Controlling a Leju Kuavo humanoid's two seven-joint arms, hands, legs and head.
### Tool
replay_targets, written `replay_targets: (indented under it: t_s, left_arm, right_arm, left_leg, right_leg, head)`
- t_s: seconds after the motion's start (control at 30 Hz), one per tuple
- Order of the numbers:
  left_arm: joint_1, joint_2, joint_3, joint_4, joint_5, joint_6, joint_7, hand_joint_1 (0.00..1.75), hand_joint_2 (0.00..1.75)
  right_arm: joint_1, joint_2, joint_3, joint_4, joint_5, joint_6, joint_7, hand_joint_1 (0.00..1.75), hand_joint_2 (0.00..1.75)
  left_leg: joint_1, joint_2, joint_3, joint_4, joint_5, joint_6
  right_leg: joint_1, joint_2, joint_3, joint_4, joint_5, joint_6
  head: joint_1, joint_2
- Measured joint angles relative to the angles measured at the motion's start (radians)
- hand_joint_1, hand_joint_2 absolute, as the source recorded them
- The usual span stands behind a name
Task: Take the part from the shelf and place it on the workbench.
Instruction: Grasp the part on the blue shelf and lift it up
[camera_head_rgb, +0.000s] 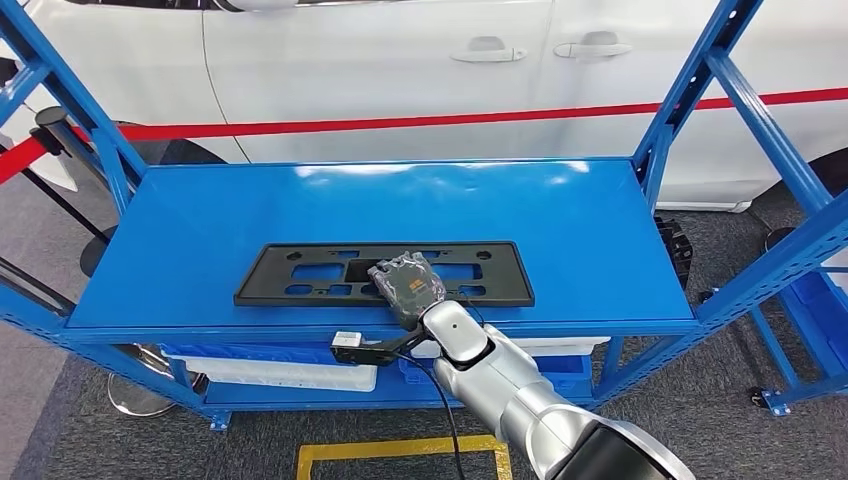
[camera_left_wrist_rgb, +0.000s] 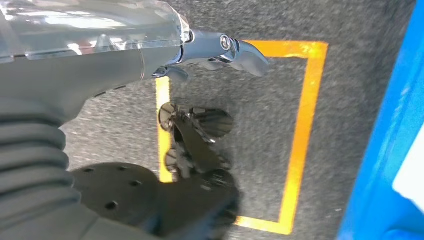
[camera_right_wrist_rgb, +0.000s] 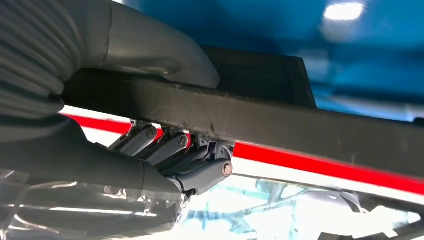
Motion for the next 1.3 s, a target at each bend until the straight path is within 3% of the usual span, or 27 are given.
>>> replay_targets:
  t_s: [0.07, 0.13, 0.23, 0.33, 0.4, 0.43, 0.53, 0.6, 0.73, 0.8, 0.87, 0.9, 0.93, 0.97, 1.03, 1.1, 1.23, 1.3]
  left_arm:
    - [0.000, 0.002, 0.006, 0.000, 0.014, -0.014, -0.007, 0.00, 1.75]
    - [0.003, 0.002, 0.014, 0.000, 0.033, -0.030, -0.026, 0.00, 1.75]
    - [0.007, 0.002, 0.035, 0.000, 0.075, -0.042, -0.094, 0.00, 1.75]
    - [0.007, 0.003, 0.051, 0.000, 0.089, -0.047, -0.135, 0.00, 1.75]
    - [0.009, 0.005, 0.057, 0.000, 0.088, -0.045, -0.127, 0.00, 1.75]
    - [0.013, 0.005, 0.060, 0.000, 0.088, -0.043, -0.121, 0.00, 1.75]
    - [0.021, 0.005, 0.066, 0.000, 0.088, -0.040, -0.108, 0.00, 1.75]
    - [0.020, 0.004, 0.067, 0.000, 0.088, -0.038, -0.100, 0.00, 1.75]
    - [0.021, 0.006, 0.070, 0.000, 0.088, -0.021, -0.091, 0.00, 1.75]
    - [0.024, 0.006, 0.072, 0.000, 0.086, -0.011, -0.088, 0.00, 1.75]
    - [0.025, 0.006, 0.074, 0.000, 0.081, 0.000, -0.080, 0.00, 1.75]
    - [0.026, 0.006, 0.074, 0.000, 0.079, 0.005, -0.075, 0.00, 1.75]
    - [0.026, 0.006, 0.074, 0.000, 0.078, 0.009, -0.071, 0.00, 1.75]
    - [0.026, 0.006, 0.074, 0.000, 0.077, 0.011, -0.068, 0.00, 1.75]
    - [0.025, 0.007, 0.074, 0.000, 0.077, 0.012, -0.066, 0.00, 1.75]
    - [0.022, 0.007, 0.074, 0.000, 0.076, 0.013, -0.063, 0.00, 1.75]
    - [0.019, 0.006, 0.074, 0.000, 0.068, 0.024, -0.020, 0.00, 1.75]
    - [0.019, 0.007, 0.074, 0.000, 0.060, 0.030, 0.008, 0.00, 1.75]
  right_arm:
    - [-0.002, 0.002, -0.020, -0.004, -0.034, -0.007, -0.031, 1.61, 1.75]
    - [-0.001, 0.003, -0.042, -0.014, -0.102, -0.015, -0.098, 1.61, 1.75]
    - [0.006, 0.001, -0.111, -0.081, -0.356, 0.009, -0.348, 1.61, 1.75]
    - [0.042, -0.023, -0.198, -0.252, -0.678, 0.143, -0.544, 1.61, 1.75]
    - [0.096, -0.059, -0.228, -0.412, -0.875, 0.253, -0.583, 1.61, 1.75]
    - [0.122, -0.078, -0.233, -0.489, -0.949, 0.292, -0.588, 1.61, 1.75]
    - [0.172, -0.120, -0.242, -0.678, -1.078, 0.364, -0.591, 1.61, 1.75]
    - [0.197, -0.141, -0.243, -0.787, -1.169, 0.433, -0.592, 1.61, 1.75]
    - [0.265, -0.179, -0.250, -1.015, -1.399, 0.640, -0.594, 1.61, 1.75]
    - [0.308, -0.186, -0.269, -1.111, -1.487, 0.786, -0.597, 1.61, 1.75]
    - [0.355, -0.189, -0.290, -1.186, -1.559, 0.942, -0.601, 1.61, 1.75]
    - [0.378, -0.190, -0.298, -1.214, -1.584, 0.996, -0.601, 1.61, 1.75]
    - [0.400, -0.191, -0.304, -1.241, -1.604, 1.037, -0.602, 1.61, 1.75]
    - [0.418, -0.193, -0.308, -1.263, -1.615, 1.058, -0.602, 1.61, 1.75]
    - [0.438, -0.195, -0.316, -1.297, -1.623, 1.069, -0.602, 1.61, 1.75]
    - [0.448, -0.198, -0.324, -1.321, -1.632, 1.077, -0.601, 1.61, 1.75]
    - [0.458, -0.214, -0.324, -1.348, -1.677, 1.090, -0.593, 1.61, 1.75]
    - [0.471, -0.236, -0.318, -1.365, -1.692, 1.085, -0.585, 1.61, 1.75]
  left_leg:
    - [-0.001, -0.001, 0.043, -0.092, 0.028, 0.009]
    - [-0.005, -0.003, 0.046, -0.104, 0.025, 0.025]
    - [-0.001, 0.001, 0.048, -0.109, 0.030, 0.046]
    - [-0.002, 0.002, 0.049, -0.111, 0.030, 0.058]
    - [-0.005, -0.002, 0.049, -0.111, 0.030, 0.060]
    - [-0.007, -0.004, 0.050, -0.111, 0.030, 0.060]
    - [-0.014, -0.005, 0.049, -0.110, 0.030, 0.059]
    - [-0.015, -0.002, 0.045, -0.110, 0.030, 0.053]
    - [-0.016, -0.001, 0.041, -0.097, 0.014, 0.033]
    - [-0.015, 0.000, 0.007, -0.012, -0.040, 0.027]
    - [-0.013, 0.000, -0.052, 0.121, -0.099, 0.021]
    - [-0.013, 0.000, -0.071, 0.162, -0.109, 0.019]
    - [-0.012, 0.000, -0.073, 0.166, -0.099, 0.018]
    - [-0.012, 0.000, -0.053, 0.127, -0.070, 0.018]
    - [-0.011, 0.001, 0.017, -0.012, -0.006, 0.021]
    - [-0.014, 0.000, 0.060, -0.099, 0.017, 0.031]
    - [-0.015, -0.001, 0.064, -0.118, 0.028, 0.056]
    - [-0.011, 0.001, 0.061, -0.125, 0.037, 0.067]
  right_leg:
    - [0.003, 0.002, -0.005, 0.012, -0.007, 0.011]
    - [0.005, 0.003, -0.010, 0.016, -0.007, 0.019]
    - [0.003, 0.003, -0.022, 0.045, -0.032, 0.032]
    - [-0.001, 0.001, -0.099, 0.218, -0.121, 0.043]
    - [-0.002, 0.001, -0.137, 0.296, -0.140, 0.044]
    - [-0.001, 0.002, -0.129, 0.277, -0.121, 0.040]
    - [0.009, 0.000, -0.037, 0.082, -0.027, 0.017]
    - [0.017, -0.004, -0.009, 0.016, -0.010, 0.009]
    - [0.010, -0.007, -0.001, -0.003, -0.003, -0.001]
    - [0.006, -0.010, 0.006, -0.011, -0.001, -0.007]
    - [0.006, -0.011, 0.009, -0.010, -0.004, -0.010]
    - [0.007, -0.011, 0.010, -0.010, -0.005, -0.011]
    - [0.007, -0.011, 0.011, -0.009, -0.006, -0.011]
    - [0.006, -0.009, 0.013, -0.007, -0.008, -0.009]
    - [0.006, -0.006, 0.016, -0.001, -0.014, -0.003]
    - [0.009, -0.003, 0.014, 0.007, -0.019, 0.006]
    - [0.008, -0.003, 0.009, 0.018, -0.027, 0.024]
    - [0.005, -0.003, -0.018, 0.089, -0.083, 0.035]
  head:
    - [0.000, 0.000]
    - [0.000, 0.000]
    - [0.001, 0.000]
    - [0.001, 0.000]
    - [0.002, 0.000]
    - [0.002, 0.000]
    - [0.002, 0.000]
    - [0.001, 0.000]
    - [0.001, 0.000]
    - [0.000, 0.000]
    - [-0.001, 0.000]
    - [-0.001, 0.000]
    - [-0.001, 0.000]
    - [-0.001, 0.000]
    - [-0.001, 0.000]
    - [0.000, 0.000]
    - [0.000, 0.000]
    - [0.001, 0.000]
